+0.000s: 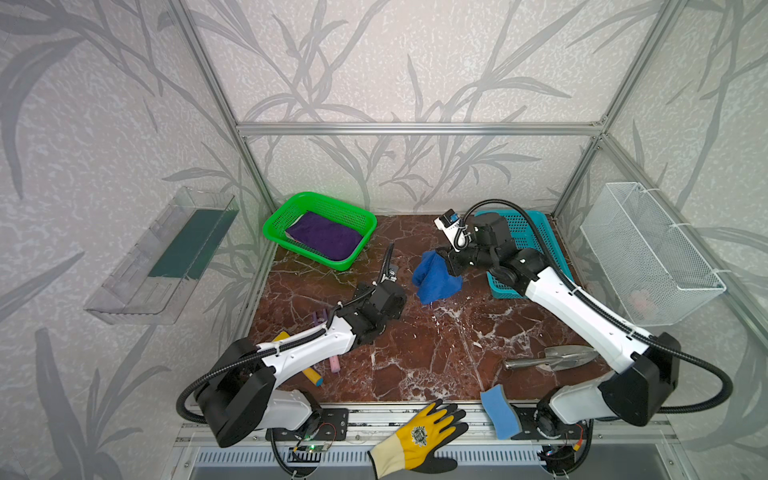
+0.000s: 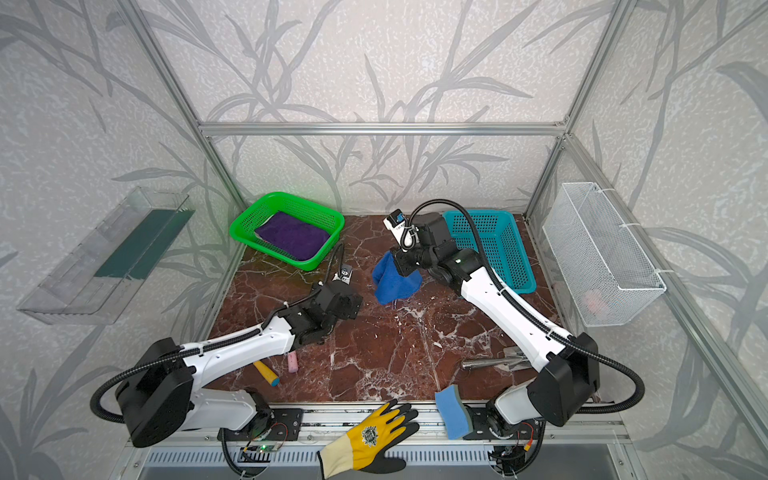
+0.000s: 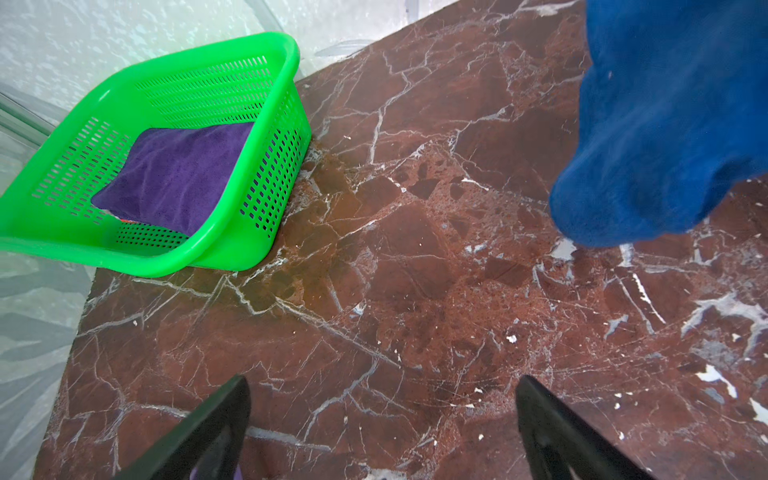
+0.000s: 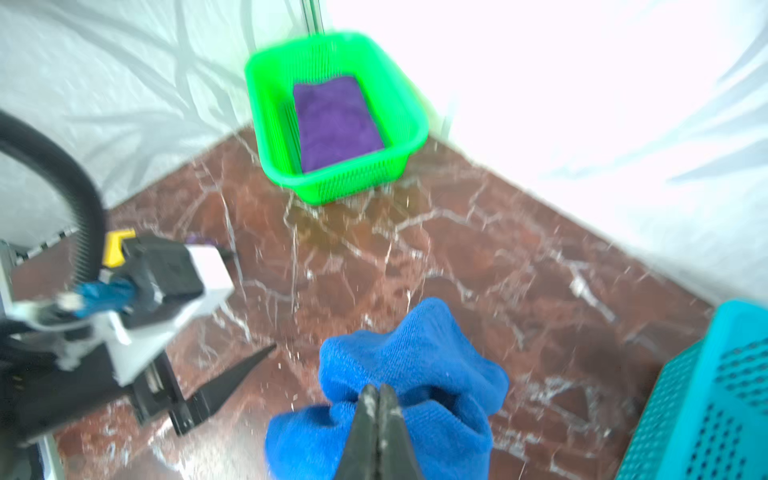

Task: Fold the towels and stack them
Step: 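Lay the blue towel flat on the table by dragging it with the right gripper, then grasp the blue towel's corners with both grippers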

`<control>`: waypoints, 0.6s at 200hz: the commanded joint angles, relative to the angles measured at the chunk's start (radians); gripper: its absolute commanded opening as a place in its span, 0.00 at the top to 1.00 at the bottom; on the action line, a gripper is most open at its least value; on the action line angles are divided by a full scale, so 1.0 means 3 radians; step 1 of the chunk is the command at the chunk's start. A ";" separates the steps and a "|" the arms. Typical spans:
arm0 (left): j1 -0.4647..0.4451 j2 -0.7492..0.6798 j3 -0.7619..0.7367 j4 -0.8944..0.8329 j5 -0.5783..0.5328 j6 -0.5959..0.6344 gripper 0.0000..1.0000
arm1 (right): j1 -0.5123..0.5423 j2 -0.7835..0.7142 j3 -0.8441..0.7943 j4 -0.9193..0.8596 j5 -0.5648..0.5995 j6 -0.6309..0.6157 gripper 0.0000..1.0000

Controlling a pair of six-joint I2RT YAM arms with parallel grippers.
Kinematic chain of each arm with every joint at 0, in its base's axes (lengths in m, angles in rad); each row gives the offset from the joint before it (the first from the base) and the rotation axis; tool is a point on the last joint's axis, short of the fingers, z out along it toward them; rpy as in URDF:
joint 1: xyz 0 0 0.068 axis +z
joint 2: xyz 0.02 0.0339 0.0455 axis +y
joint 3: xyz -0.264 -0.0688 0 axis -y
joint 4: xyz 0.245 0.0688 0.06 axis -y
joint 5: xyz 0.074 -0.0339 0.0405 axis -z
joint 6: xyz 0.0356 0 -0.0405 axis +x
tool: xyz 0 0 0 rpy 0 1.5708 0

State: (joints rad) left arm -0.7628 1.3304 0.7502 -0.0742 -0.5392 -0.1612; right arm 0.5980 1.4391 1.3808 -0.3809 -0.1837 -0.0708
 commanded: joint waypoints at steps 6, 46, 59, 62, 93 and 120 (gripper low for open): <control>0.0027 -0.0178 -0.0077 0.0030 -0.0095 -0.0085 0.01 | 0.0027 -0.0016 0.0097 -0.0077 0.0269 -0.0024 1.00; 0.0032 -0.0366 -0.0204 0.0219 0.0288 0.0045 0.02 | 0.0239 0.0194 0.0367 -0.0332 0.0434 -0.0149 1.00; 0.0027 -0.0455 -0.0274 0.0303 0.0498 0.0086 0.03 | 0.0277 0.0236 0.0350 -0.0291 0.0415 -0.0142 1.00; 0.0031 -0.0474 -0.0285 0.0308 0.0543 0.0087 0.03 | 0.0277 0.0243 0.0344 -0.0280 0.0409 -0.0132 1.00; 0.0029 -0.0558 -0.0329 0.0305 0.0825 0.0143 0.04 | 0.0272 0.0310 0.0192 -0.0228 0.0600 -0.0079 1.00; 0.0027 -0.0457 -0.0247 0.0202 0.1124 0.0240 0.05 | 0.0211 0.0324 -0.0084 -0.0240 0.0791 0.0027 0.98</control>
State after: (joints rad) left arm -0.7567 1.1805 0.6605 -0.0063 -0.3096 -0.1215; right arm 0.6796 1.5246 1.4212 -0.4366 -0.0212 -0.0940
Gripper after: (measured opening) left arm 0.958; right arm 0.047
